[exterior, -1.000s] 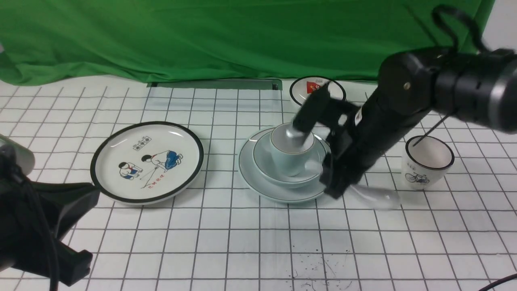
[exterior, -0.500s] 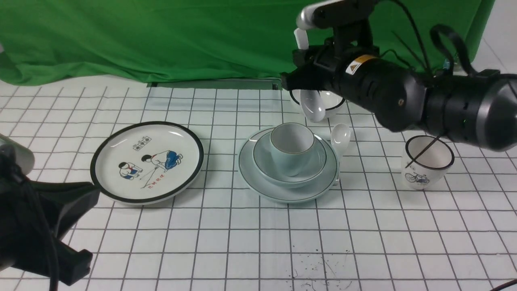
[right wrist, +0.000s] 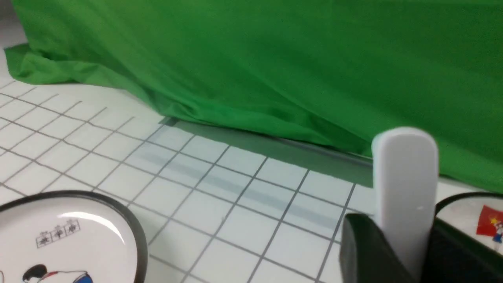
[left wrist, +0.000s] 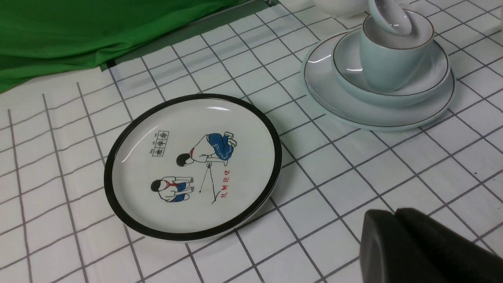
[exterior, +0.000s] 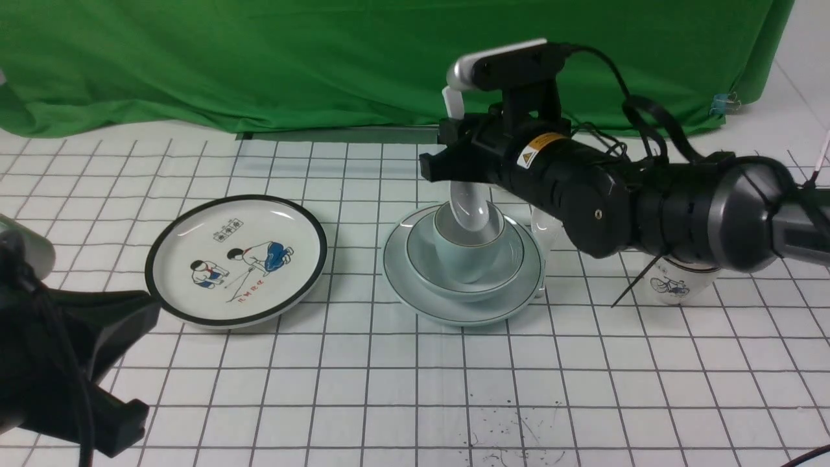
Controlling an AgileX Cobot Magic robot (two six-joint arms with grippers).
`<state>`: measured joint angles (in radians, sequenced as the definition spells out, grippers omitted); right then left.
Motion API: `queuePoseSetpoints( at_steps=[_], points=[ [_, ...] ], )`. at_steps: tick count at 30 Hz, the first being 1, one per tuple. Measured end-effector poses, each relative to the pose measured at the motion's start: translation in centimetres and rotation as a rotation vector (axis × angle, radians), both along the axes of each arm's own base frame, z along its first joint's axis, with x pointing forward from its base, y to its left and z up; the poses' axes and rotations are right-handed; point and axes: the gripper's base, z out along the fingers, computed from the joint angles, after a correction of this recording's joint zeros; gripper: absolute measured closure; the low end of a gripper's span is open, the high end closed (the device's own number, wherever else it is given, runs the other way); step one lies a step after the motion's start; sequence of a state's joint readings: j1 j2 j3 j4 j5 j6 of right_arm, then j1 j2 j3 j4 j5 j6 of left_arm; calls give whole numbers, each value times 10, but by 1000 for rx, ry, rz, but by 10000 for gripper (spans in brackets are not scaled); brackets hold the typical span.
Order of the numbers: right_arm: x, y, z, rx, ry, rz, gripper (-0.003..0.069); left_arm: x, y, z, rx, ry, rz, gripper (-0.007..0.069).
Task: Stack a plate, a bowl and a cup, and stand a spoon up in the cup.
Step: Use the right arm to put the blue soup spoon into the blue teacup in the middle
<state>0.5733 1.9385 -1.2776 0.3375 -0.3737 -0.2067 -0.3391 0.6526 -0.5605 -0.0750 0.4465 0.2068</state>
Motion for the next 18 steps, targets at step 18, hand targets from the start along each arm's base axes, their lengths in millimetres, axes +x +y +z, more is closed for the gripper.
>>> queuePoseSetpoints(
  at_steps=[18],
  points=[
    [-40, -14, 58, -168, 88, 141, 477, 0, 0, 0, -1, -4, 0, 655]
  ],
)
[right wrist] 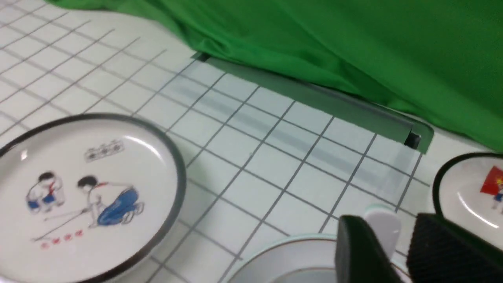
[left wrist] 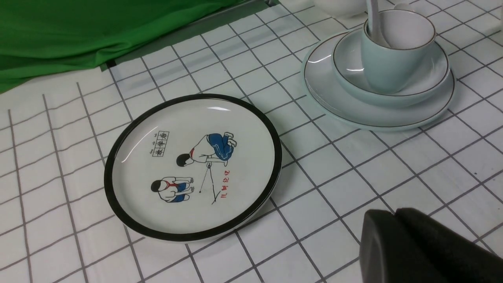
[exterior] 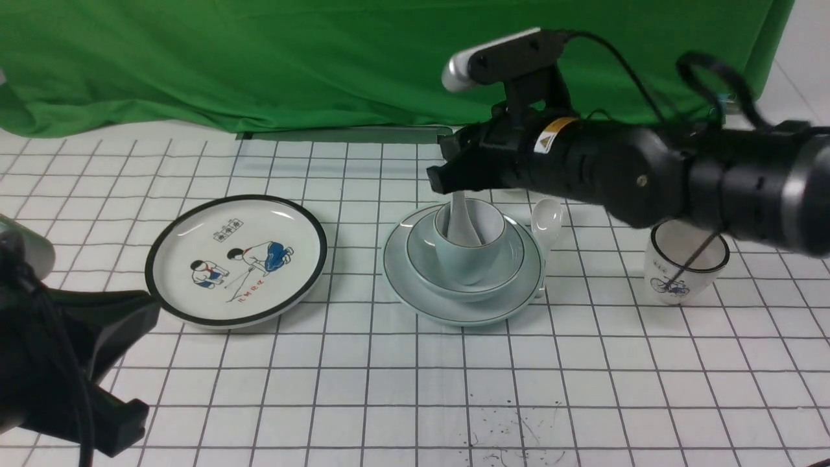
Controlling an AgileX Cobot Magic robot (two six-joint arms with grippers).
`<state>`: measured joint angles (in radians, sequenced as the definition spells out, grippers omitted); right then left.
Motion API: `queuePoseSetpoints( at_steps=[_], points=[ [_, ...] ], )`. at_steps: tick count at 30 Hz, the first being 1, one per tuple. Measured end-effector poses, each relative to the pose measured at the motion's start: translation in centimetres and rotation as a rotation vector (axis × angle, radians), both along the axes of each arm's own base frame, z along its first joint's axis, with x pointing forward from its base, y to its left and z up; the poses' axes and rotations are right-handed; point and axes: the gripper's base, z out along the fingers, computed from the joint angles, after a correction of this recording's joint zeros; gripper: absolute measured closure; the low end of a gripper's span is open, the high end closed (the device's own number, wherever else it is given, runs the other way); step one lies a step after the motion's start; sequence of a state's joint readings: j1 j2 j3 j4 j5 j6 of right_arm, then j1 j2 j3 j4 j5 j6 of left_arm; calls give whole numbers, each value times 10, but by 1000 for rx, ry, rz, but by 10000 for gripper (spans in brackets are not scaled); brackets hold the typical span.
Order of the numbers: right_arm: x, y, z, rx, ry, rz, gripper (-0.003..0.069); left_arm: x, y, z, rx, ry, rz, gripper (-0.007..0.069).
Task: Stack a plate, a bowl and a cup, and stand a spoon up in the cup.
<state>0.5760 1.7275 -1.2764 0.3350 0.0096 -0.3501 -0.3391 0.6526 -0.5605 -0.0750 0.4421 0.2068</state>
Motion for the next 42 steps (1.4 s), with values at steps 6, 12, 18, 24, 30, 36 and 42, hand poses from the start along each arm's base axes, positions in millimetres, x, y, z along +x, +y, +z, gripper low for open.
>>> queuePoseSetpoints(
  at_steps=[6, 12, 18, 24, 30, 36, 42],
  points=[
    [-68, -38, 91, -107, -100, 133, 640, 1, 0, 2, -9, -28, 2, 655],
    [-159, -100, 146, -141, -289, 147, 648, 1, 0, 3, -5, -32, 0, 655],
    [-218, -138, 99, -149, -288, 147, 648, 1, 0, 3, -6, -32, 0, 655],
    [-256, -163, 39, -99, -242, 119, 648, 1, 0, 3, -5, -33, 0, 655],
    [-267, -171, -1, -128, -198, 120, 631, 1, 0, 3, -5, -33, 0, 655],
    [-267, -172, -15, -158, -171, 124, 620, 1, 0, 3, -5, -33, 0, 655],
    [-269, -179, -23, -222, -268, 96, 648, 1, 0, 3, -5, -33, 0, 655]
  ],
)
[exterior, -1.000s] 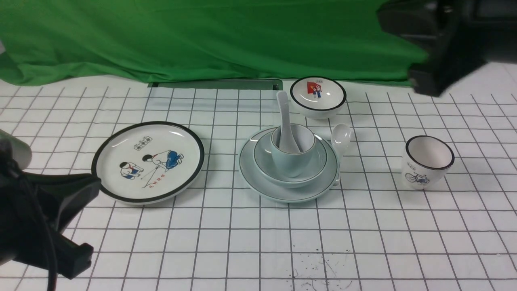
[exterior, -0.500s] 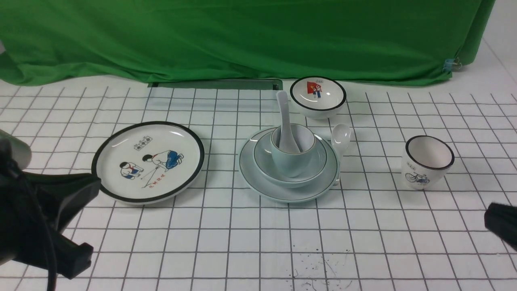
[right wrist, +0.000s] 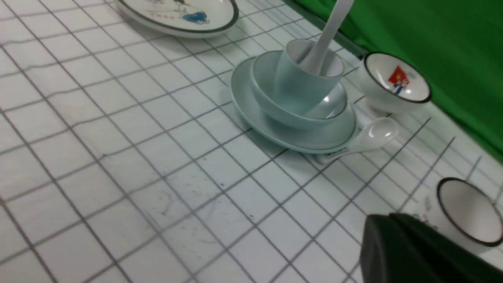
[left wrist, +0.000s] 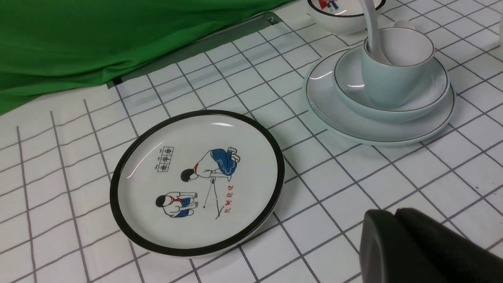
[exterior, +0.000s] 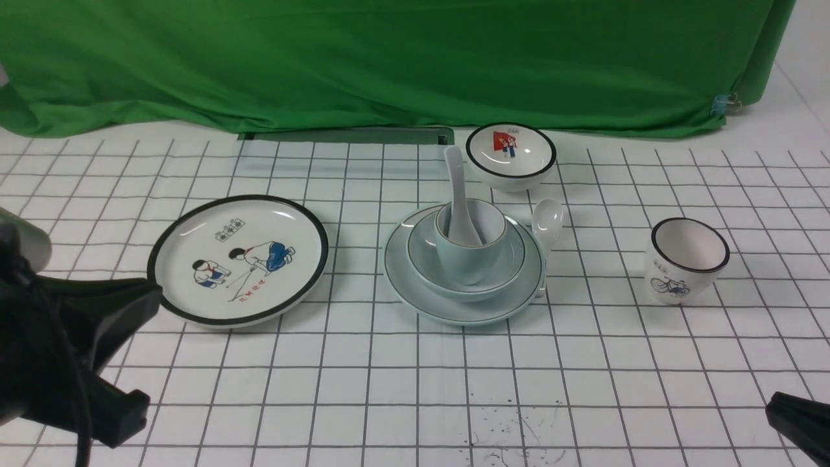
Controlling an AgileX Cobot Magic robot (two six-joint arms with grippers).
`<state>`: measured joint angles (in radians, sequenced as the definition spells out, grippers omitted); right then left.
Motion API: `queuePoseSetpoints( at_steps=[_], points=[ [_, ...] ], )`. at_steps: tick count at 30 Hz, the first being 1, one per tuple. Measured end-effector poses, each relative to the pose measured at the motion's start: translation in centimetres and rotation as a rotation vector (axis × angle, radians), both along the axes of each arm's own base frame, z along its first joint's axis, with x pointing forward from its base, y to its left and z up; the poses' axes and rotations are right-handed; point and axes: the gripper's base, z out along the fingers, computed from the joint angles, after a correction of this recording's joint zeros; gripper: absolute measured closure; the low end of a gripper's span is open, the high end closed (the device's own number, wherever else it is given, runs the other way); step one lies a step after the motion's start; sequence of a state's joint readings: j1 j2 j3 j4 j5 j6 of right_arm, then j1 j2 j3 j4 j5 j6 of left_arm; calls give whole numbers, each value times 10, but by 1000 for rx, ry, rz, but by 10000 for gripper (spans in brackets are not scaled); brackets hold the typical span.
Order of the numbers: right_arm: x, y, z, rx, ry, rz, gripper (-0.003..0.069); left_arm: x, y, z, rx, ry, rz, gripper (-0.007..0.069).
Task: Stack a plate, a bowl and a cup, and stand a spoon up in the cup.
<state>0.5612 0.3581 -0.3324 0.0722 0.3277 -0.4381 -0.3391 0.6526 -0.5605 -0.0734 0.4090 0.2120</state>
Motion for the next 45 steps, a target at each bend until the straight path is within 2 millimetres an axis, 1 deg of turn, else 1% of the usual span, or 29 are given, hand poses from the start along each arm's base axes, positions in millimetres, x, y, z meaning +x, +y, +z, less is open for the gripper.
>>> queuePoseSetpoints(
  at_steps=[2, 6, 7, 8, 9, 10, 13, 16, 18, 20, 23, 32, 38, 44, 45],
  points=[
    [-1, -6, -7, 6, -38, -55, 648, 0, 0, 0, 0, 0, 0, 655],
    [-8, -24, -18, 117, -148, -252, 648, 0, 0, 0, 1, -1, 0, 655],
    [-9, -25, -17, 125, -159, -263, 648, 0, 0, 0, 1, -1, 0, 655],
    [-13, -32, -24, 163, -222, -355, 648, 0, 0, 0, 1, -1, 0, 655],
    [-14, -34, -27, 166, -242, -384, 648, 0, 0, 0, 1, -1, 0, 655],
    [-16, -38, -36, 177, -277, -448, 648, 0, 0, 0, 1, -1, 0, 655],
    [-15, -43, -56, 187, -292, -547, 648, 0, 0, 0, 1, -1, 0, 655],
    [-14, -46, -64, 222, -258, -607, 648, 0, 0, 0, 0, -4, 0, 655],
    [-15, -47, -68, 248, -211, -633, 648, 0, 0, 0, 0, -4, 0, 655],
    [-15, -48, -76, 241, -133, -656, 648, 0, 0, 0, 0, -4, 0, 655],
    [-16, -48, -81, 244, -69, -674, 648, 0, 0, 0, 0, -4, 0, 655],
    [-17, -48, -83, 255, -53, -681, 637, 0, 0, 0, -1, -3, 0, 655],
    [-17, -48, -83, 255, -52, -681, 606, 0, 0, 0, -1, -3, 0, 655],
    [-17, -48, -83, 255, -52, -681, 592, 0, 0, 0, -2, -5, 1, 655],
    [-17, -48, -83, 255, -52, -681, 588, -3, 1, -1, -13, -44, 4, 655]
  ],
)
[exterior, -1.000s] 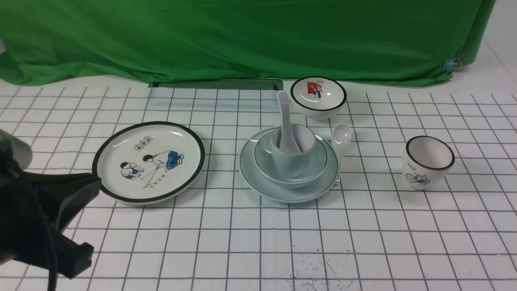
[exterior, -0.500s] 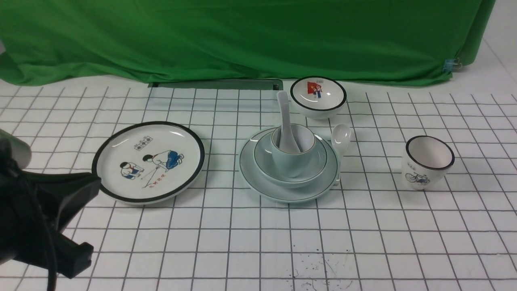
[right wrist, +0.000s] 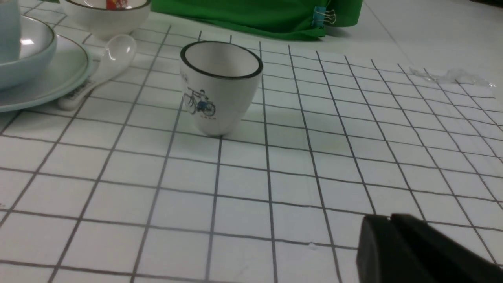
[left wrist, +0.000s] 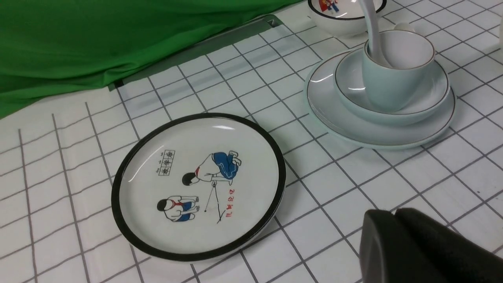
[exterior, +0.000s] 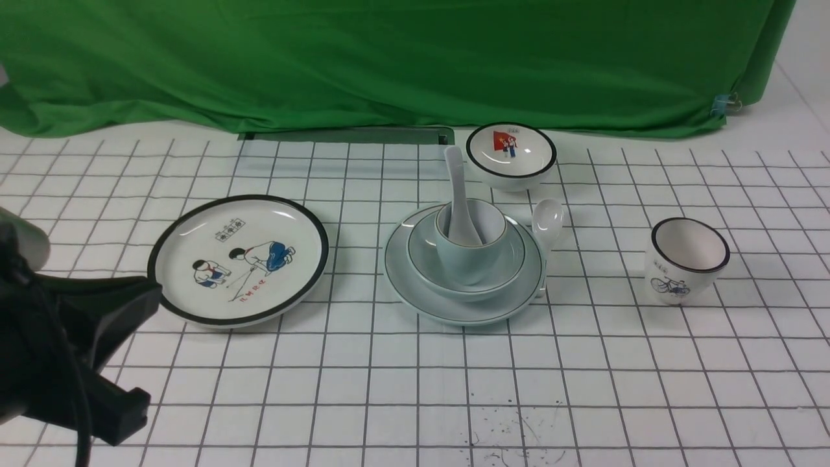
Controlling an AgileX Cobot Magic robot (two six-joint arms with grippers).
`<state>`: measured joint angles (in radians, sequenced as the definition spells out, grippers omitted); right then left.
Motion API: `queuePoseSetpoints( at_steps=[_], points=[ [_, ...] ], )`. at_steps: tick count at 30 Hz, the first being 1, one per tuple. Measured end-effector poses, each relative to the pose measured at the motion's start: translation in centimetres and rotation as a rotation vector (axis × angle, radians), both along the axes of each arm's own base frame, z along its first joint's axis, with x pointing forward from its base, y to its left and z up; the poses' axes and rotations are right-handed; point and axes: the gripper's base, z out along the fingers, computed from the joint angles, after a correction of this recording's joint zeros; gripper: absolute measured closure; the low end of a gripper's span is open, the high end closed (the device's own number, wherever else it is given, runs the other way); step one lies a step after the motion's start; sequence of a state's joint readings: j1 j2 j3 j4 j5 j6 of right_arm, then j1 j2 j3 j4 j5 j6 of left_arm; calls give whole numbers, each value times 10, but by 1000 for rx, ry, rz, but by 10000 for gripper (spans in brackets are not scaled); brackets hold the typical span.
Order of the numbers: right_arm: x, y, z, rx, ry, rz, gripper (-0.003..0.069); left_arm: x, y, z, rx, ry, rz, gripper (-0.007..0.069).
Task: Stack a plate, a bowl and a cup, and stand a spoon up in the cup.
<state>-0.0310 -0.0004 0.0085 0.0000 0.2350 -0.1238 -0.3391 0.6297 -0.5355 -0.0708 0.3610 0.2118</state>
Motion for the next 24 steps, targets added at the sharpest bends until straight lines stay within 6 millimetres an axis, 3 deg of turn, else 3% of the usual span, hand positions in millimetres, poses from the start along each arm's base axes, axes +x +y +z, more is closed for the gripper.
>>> queuePoseSetpoints(
  at_steps=[6, 9, 12, 14, 19, 24],
  points=[
    [0, 0, 0, 0, 3, 0, 570, -30, 20, -24, -3, -291, 74, 653],
    [0, 0, 0, 0, 3, 0, 564, -52, 35, -52, 7, -492, 190, 653],
    [0, 0, 0, 0, 3, 0, 557, -62, 40, -72, 2, -565, 260, 653],
    [0, 0, 0, 0, 5, 0, 553, -66, 44, -85, -26, -541, 318, 653],
    [0, 0, 0, 1, -3, 0, 536, -66, 47, -113, -136, -246, 404, 653],
    [0, 0, 0, 1, -3, 0, 517, -66, 45, -119, -163, -176, 383, 653]
  ],
)
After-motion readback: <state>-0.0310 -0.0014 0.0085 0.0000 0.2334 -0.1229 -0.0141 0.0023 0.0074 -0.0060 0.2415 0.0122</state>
